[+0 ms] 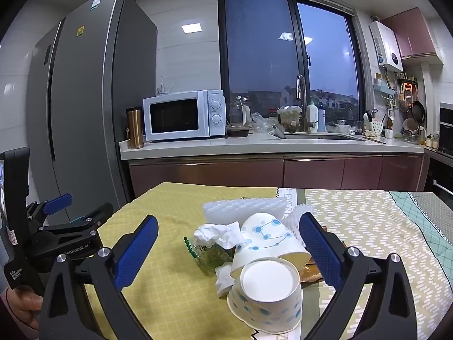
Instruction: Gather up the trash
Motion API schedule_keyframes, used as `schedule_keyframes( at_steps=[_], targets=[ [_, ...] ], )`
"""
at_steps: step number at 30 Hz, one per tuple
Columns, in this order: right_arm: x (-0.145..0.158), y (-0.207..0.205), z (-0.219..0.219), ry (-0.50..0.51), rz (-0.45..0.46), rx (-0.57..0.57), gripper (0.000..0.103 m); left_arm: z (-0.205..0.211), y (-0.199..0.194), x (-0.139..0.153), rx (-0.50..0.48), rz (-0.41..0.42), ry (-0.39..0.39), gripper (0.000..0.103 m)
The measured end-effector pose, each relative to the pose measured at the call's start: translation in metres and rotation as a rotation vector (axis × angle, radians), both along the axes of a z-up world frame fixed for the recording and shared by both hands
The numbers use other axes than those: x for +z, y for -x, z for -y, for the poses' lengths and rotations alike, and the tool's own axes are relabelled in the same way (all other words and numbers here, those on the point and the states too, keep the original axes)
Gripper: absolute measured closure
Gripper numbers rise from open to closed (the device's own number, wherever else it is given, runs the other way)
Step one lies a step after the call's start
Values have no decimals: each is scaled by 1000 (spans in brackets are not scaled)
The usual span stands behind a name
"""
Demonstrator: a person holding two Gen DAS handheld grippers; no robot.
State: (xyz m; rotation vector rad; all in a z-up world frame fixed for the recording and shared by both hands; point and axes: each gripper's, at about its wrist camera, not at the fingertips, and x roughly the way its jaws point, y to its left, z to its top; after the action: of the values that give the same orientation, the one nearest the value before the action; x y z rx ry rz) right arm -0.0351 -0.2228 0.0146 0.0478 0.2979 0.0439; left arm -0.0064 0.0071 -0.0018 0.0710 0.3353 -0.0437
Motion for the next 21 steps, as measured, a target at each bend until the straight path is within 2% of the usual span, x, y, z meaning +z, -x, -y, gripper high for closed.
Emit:
schedule_keyframes(
  at_steps=[8, 21],
  targets=[
    [0, 5, 0, -5, 3, -4, 7, -3, -7, -3, -14, -11, 21, 6],
    [-3, 3, 5, -22, -10, -4, 7, 1, 2, -2, -30, 19, 24, 6]
  ],
)
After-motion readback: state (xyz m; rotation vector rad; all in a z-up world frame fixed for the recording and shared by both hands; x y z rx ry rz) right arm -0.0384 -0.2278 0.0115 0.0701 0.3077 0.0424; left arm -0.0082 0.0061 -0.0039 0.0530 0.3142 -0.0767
